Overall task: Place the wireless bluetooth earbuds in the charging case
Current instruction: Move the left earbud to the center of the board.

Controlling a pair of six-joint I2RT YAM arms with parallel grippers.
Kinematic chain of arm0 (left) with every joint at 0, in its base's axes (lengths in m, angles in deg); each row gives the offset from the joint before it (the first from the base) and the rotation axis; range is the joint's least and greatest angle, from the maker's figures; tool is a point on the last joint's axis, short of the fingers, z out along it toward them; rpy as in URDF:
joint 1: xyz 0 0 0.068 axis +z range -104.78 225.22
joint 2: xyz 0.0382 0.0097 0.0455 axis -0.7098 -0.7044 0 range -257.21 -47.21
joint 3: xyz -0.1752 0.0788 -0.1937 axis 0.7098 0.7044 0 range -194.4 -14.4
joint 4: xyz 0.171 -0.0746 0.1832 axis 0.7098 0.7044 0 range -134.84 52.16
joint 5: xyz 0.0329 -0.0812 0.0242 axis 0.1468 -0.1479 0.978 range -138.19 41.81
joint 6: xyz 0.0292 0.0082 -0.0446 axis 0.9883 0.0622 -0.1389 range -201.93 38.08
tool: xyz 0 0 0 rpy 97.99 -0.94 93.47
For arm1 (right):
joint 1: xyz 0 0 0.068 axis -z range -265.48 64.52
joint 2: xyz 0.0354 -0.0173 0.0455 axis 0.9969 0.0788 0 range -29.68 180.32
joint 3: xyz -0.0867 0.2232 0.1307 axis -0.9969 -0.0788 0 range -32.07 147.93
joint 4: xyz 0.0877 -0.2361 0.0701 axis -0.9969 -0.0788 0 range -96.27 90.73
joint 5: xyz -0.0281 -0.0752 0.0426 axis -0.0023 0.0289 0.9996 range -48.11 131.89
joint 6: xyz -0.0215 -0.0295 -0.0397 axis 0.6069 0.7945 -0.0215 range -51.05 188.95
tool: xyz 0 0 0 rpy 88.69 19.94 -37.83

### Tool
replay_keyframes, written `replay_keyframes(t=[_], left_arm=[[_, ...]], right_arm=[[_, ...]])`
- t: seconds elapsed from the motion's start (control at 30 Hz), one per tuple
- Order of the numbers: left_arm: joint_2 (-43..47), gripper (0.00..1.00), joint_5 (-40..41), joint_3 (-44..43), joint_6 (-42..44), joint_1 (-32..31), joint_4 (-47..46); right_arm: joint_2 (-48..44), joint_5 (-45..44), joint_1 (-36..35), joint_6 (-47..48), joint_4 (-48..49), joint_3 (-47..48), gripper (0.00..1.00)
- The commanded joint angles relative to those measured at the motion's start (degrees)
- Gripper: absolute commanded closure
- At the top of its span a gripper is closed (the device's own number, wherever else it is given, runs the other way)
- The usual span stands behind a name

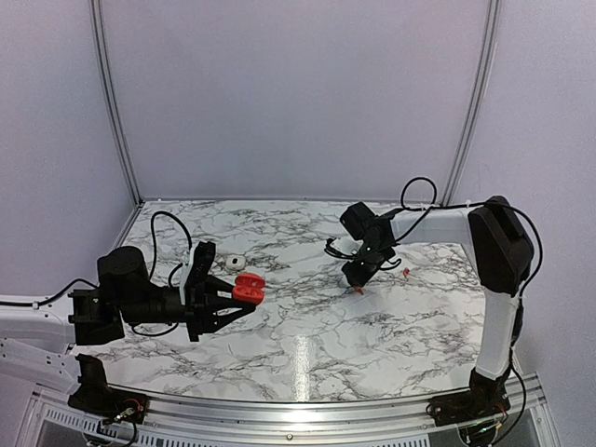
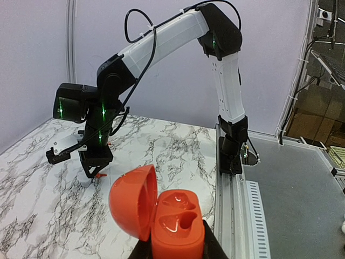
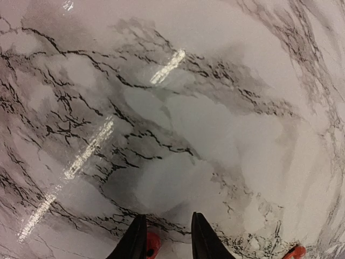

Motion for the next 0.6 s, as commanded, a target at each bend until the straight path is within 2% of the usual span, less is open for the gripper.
replay_keyframes(t=[0.0,0.2,0.57], left_arm=[[0.8,1.0,0.8,-0.4,1.0,-0.1,-1.6],[0.7,1.0,0.8,-0.3,1.2,-0.1,-1.4],[1.2,1.0,1.1,-0.2,1.6,-0.1,-1.3]], right_arm=[[0.7,-0.6,0.5,-1.1,-1.0,2.6,0.71],[-0.1,2.3,0.5,-3.2,-4.1,4.5,0.69],[1.9,2.1,0.5,-3.2,-8.7,7.4,0.7]])
